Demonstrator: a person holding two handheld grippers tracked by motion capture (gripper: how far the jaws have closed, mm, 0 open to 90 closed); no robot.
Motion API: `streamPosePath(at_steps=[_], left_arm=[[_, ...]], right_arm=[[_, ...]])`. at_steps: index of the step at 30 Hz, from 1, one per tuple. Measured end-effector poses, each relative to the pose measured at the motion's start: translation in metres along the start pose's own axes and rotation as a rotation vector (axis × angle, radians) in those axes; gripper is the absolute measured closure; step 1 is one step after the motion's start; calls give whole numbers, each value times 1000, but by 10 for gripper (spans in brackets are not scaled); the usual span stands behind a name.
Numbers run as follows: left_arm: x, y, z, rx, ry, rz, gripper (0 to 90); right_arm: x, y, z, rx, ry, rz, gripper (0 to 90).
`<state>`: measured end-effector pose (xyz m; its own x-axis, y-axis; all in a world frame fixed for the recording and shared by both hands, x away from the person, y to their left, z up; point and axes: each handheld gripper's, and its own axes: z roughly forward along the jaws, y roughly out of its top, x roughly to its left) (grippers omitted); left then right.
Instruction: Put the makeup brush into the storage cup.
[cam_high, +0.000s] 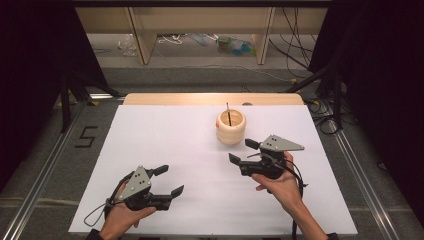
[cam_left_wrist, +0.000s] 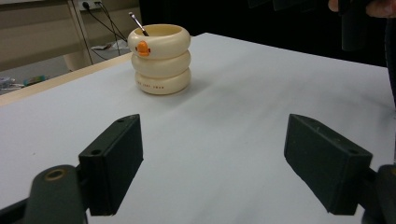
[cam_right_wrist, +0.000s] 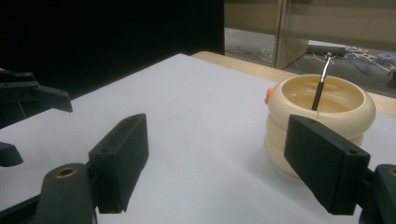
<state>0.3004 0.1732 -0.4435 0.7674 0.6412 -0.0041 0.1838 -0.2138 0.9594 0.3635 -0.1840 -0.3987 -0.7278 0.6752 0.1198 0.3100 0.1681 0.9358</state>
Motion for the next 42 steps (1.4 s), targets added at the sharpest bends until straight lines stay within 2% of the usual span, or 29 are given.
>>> streamPosePath(at_steps=[2,4,5,10,11,19,20,21,26,28,29,32,34,41,42], left_arm=[[0,0,0,0,0,0,195],[0,0,0,0,-1,0,195],[0,0,0,0,-4,-3,194],[0,0,0,2,-1,0,195],[0,0,0,3,0,0,194],[0,0,0,-2,-1,0,193],[0,0,0,-6,-2,0,193],[0,1,0,-5,-1,0,193],[0,1,0,-3,0,2,193],[0,0,0,0,1,2,194],[0,0,0,1,1,1,193],[-1,1,-1,-2,0,2,193],[0,1,-1,-5,0,3,193],[0,1,-1,-4,0,3,193],[0,1,-1,-4,0,8,193]], right_arm=[[0,-1,-2,8,-5,-3,227],[1,-3,-2,-9,-12,-8,223],[1,-3,-3,3,-12,-17,219],[4,-6,-3,-8,3,-5,217],[5,-7,-4,8,0,-9,216],[6,-12,-6,-4,-3,0,210],[6,-12,-7,-8,-7,-14,210],[7,-14,-7,-1,4,-2,208],[9,-18,-8,8,-1,-3,190],[10,-20,-7,-9,-2,-4,189],[11,-21,-9,6,-1,-7,189],[11,-24,-9,-14,0,0,188],[11,-25,-12,1,0,1,182],[13,-29,-16,-1,-10,-1,167],[13,-29,-17,5,3,-6,166]])
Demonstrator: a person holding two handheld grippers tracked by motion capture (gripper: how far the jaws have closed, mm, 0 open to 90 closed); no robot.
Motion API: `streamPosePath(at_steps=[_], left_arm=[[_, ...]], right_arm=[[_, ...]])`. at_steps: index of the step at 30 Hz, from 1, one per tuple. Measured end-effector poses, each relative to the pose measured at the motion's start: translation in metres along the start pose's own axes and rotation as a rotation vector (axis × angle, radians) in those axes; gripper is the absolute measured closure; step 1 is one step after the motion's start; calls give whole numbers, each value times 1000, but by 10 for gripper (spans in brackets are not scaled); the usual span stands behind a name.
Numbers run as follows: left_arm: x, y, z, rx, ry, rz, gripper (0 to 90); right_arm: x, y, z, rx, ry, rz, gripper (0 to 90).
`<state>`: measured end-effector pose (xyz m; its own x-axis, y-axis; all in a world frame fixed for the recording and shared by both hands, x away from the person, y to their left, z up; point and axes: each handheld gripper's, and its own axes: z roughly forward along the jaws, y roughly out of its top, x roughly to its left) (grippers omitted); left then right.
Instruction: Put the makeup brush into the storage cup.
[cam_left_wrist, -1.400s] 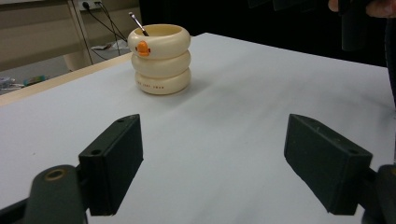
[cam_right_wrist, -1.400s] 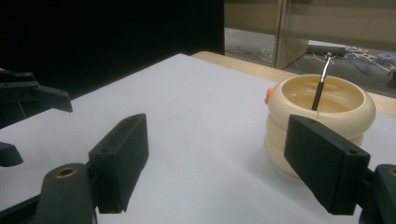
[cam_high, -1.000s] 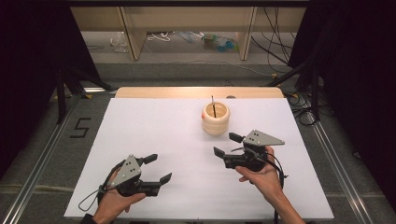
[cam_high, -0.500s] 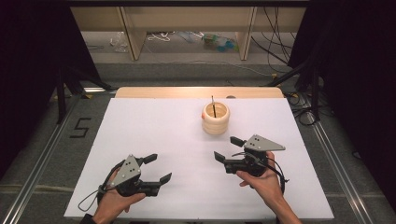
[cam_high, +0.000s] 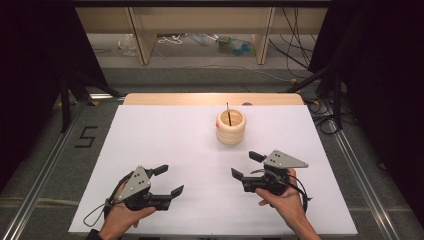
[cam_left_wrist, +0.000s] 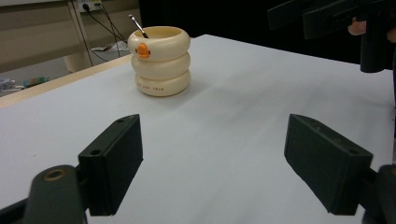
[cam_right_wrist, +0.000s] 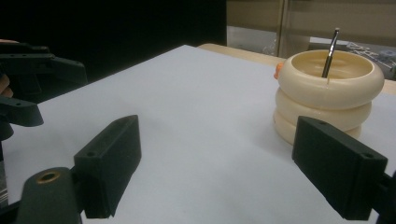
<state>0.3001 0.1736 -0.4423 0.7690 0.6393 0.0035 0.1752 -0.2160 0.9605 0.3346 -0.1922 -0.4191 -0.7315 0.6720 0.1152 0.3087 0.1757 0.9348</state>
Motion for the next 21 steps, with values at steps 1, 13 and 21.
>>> streamPosePath(at_steps=[1,13,21], left_arm=[[0,0,0,0,0,-7,193],[-1,0,0,0,-2,-5,193],[0,0,0,0,2,-2,193]], right_arm=[[1,0,-1,2,-7,3,167],[3,-11,-10,-2,-7,12,166],[-3,-19,-18,-3,-25,5,160]])
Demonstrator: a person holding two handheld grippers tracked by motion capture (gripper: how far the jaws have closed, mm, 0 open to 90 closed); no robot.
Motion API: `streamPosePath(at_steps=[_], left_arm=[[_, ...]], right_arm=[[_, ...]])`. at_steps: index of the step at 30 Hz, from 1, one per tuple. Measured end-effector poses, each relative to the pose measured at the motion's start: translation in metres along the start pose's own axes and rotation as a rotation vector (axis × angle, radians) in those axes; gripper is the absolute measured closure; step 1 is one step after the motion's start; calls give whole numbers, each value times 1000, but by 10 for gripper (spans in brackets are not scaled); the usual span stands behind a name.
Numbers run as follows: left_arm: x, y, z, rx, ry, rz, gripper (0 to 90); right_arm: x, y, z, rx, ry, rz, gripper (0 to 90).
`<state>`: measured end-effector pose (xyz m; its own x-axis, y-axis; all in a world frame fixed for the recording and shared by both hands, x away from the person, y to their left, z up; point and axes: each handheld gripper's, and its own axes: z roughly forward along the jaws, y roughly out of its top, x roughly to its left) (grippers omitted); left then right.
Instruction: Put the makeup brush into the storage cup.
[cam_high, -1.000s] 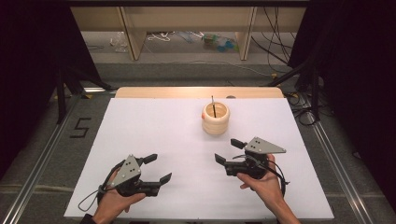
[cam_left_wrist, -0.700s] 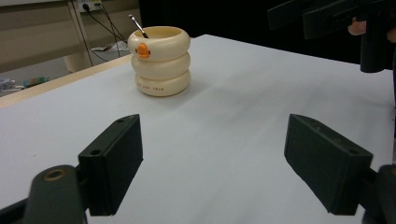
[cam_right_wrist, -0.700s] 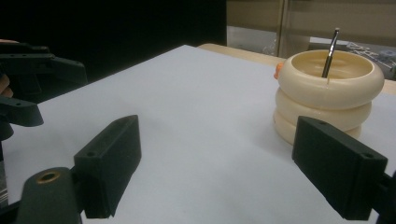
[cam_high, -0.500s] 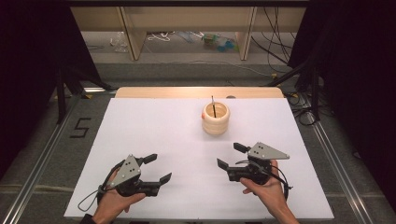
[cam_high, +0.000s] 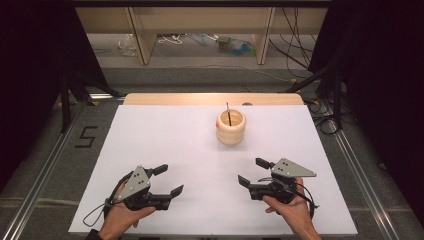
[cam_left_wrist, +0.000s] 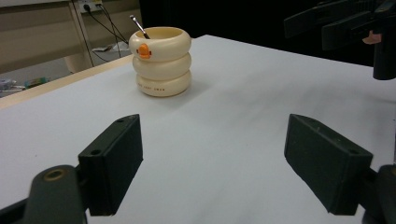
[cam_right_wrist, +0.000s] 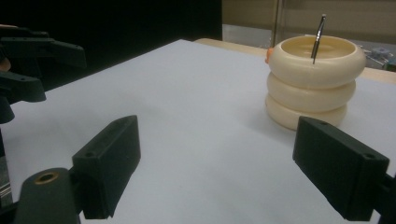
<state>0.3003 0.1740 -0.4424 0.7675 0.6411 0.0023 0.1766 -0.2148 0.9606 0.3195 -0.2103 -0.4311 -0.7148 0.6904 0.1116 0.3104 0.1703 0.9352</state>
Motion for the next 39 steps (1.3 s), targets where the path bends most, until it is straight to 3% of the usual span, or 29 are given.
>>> streamPosePath(at_steps=[21,39], left_arm=[[-3,0,0,-3,-10,1,193],[-4,0,1,1,-14,-2,192]], right_arm=[[9,-9,-13,26,6,-29,160],[8,-10,-12,35,4,-33,160]])
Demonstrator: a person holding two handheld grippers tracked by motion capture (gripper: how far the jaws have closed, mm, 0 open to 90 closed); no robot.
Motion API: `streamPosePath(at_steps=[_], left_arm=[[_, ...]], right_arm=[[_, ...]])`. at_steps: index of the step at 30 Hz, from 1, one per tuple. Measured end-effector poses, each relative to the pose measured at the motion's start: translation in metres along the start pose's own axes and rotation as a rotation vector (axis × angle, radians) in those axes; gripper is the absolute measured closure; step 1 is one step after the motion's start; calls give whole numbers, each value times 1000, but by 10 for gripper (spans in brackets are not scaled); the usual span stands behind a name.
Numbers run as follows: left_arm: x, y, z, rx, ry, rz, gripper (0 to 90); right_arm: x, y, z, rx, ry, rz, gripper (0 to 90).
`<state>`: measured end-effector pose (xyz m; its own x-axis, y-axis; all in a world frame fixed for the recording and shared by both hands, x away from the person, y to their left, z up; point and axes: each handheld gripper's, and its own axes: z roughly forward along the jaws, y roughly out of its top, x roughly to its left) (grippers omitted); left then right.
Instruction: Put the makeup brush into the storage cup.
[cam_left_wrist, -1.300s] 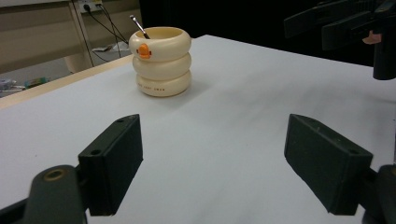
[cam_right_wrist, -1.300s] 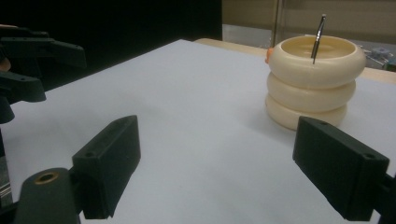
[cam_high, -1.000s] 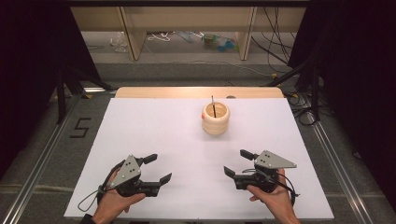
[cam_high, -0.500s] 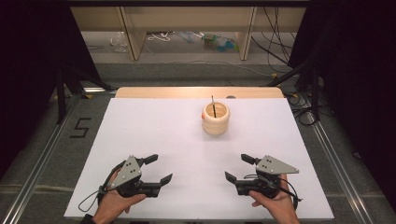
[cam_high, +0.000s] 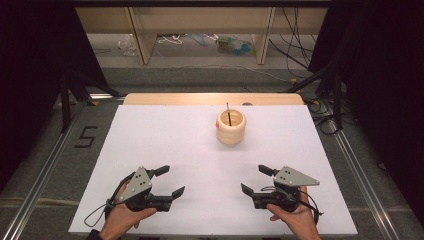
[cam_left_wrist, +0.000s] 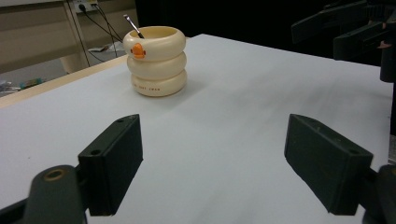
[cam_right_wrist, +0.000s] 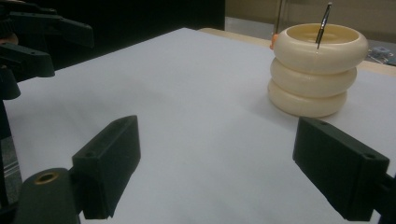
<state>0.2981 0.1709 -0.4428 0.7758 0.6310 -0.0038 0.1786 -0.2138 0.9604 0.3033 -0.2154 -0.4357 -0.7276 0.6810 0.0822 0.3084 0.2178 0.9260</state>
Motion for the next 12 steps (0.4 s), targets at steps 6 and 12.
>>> streamPosePath(at_steps=[6,12], left_arm=[[0,0,0,-1,4,5,192],[1,0,0,-2,4,4,192]], right_arm=[[0,0,0,-4,-1,-3,161],[0,0,0,-4,7,-6,161]])
